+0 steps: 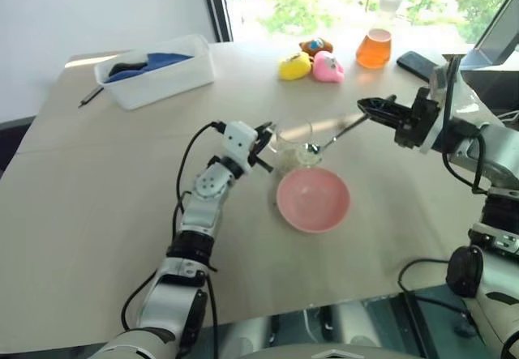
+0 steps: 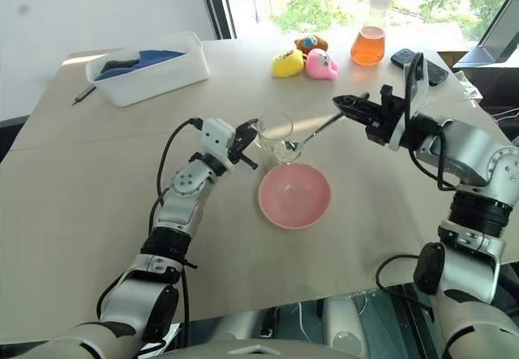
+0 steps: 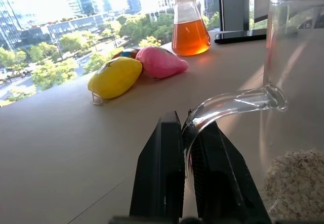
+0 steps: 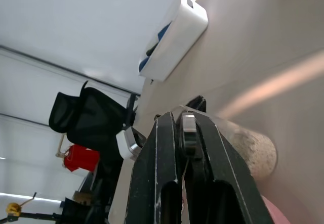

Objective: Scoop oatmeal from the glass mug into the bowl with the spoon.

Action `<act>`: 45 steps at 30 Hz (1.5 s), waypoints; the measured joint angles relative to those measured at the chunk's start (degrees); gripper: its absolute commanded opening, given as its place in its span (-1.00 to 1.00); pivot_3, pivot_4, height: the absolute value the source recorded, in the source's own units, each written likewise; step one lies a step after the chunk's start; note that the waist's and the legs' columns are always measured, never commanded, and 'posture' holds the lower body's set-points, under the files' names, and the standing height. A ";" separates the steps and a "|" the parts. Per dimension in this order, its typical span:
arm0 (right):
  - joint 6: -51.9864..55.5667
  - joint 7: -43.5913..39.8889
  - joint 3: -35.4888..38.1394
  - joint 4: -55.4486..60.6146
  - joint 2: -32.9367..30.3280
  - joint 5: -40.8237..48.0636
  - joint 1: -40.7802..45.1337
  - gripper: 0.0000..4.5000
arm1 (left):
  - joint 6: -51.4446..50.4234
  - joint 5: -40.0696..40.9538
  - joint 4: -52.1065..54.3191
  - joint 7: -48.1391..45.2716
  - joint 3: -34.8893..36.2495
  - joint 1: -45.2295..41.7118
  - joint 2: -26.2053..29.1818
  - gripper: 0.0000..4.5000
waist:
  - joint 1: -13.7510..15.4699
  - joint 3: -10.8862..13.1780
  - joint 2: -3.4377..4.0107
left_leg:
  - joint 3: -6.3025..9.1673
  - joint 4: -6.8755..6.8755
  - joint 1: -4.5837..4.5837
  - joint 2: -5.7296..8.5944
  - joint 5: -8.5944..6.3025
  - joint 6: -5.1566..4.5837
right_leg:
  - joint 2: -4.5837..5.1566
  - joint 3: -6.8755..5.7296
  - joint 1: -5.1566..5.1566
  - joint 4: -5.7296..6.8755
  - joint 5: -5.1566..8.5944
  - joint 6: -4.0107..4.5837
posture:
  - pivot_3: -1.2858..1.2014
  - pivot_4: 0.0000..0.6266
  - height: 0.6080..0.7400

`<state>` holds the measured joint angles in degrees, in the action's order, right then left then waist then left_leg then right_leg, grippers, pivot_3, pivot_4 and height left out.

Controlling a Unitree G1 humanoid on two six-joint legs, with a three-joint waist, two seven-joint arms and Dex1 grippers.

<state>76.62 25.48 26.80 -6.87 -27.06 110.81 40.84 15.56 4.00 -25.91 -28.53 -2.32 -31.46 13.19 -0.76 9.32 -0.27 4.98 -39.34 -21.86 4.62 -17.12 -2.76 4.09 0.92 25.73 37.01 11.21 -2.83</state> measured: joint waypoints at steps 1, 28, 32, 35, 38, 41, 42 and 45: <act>-0.14 -0.86 -0.59 0.38 -0.89 0.01 -0.65 -1.00 | 0.02 0.00 -0.04 -0.02 -0.03 -0.04 -0.01 -0.94 | 0.03 0.00 0.00 | 0.01 0.00 0.00 0.00 0.00 0.00 | 0.00 -0.01 0.00 0.00 0.00 0.00 | 0.03 -0.52 1.00; -13.02 -42.76 -28.13 34.57 -22.93 -43.01 -0.08 -1.00 | 0.10 0.04 -1.40 -0.06 -0.13 -0.96 0.01 -0.94 | 0.22 -0.02 -0.05 | 0.01 -0.02 0.02 -0.01 -0.01 0.01 | -0.02 -0.20 -0.04 -0.15 -0.05 -0.10 | 0.03 -0.52 1.00; -16.95 -51.16 -31.46 39.95 -25.58 -50.59 2.59 -1.00 | 0.10 0.04 -1.70 -0.06 -0.22 -1.17 0.00 -0.94 | 0.31 -0.03 -0.07 | 0.06 -0.01 0.02 -0.01 -0.01 0.02 | -0.02 -0.25 -0.05 -0.19 -0.05 -0.10 | 0.03 -0.52 1.00; -17.70 -54.19 -31.66 40.68 -24.99 -51.73 1.58 -1.00 | 0.09 0.04 -1.71 -0.01 -0.31 -1.19 -0.05 -0.94 | 0.40 -0.05 -0.11 | 0.05 -0.02 0.01 0.00 -0.01 0.02 | 0.01 -0.22 -0.06 -0.19 -0.06 -0.11 | 0.03 -0.52 1.00; -16.32 -53.74 -30.47 38.37 -22.60 -49.80 0.53 -1.00 | -0.08 0.14 -1.71 0.05 -0.29 -1.18 -0.23 -0.94 | 0.45 -0.05 -0.12 | 0.05 -0.03 0.02 0.00 0.00 0.02 | 0.02 -0.13 -0.05 -0.19 -0.07 -0.11 | 0.03 -0.52 1.00; -12.76 -48.15 -25.11 30.08 -17.94 -42.74 3.18 -1.00 | -0.20 0.17 -1.65 0.13 -0.22 -1.08 -0.35 -0.94 | 0.51 -0.05 -0.12 | 0.06 -0.03 0.03 0.01 0.00 0.03 | 0.02 -0.03 -0.05 -0.17 -0.08 -0.10 | 0.03 -0.52 1.00; -11.78 -44.82 -22.74 25.94 -16.19 -39.97 6.17 -1.00 | -0.25 0.19 -1.60 0.18 -0.17 -1.04 -0.43 -0.94 | 0.51 -0.05 -0.11 | 0.06 -0.02 0.02 0.01 0.00 0.03 | 0.02 -0.02 -0.04 -0.17 -0.10 -0.08 | 0.03 -0.52 1.00; -11.42 -35.13 -17.80 17.13 -10.83 -32.23 13.27 -1.00 | -0.60 0.44 -1.52 0.16 -0.06 -0.93 -0.71 -0.94 | 0.44 -0.05 -0.11 | 0.09 0.01 0.02 -0.01 0.00 0.04 | 0.02 -0.02 -0.04 -0.18 -0.10 -0.07 | 0.03 -0.52 1.00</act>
<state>65.21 -9.66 8.99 10.26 -37.89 78.58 54.10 14.96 4.44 -27.43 -28.37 -2.38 -32.39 12.47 -0.32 9.27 -0.38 5.07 -39.34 -21.83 4.62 -17.12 -2.72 4.11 0.90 25.69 36.83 11.11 -2.91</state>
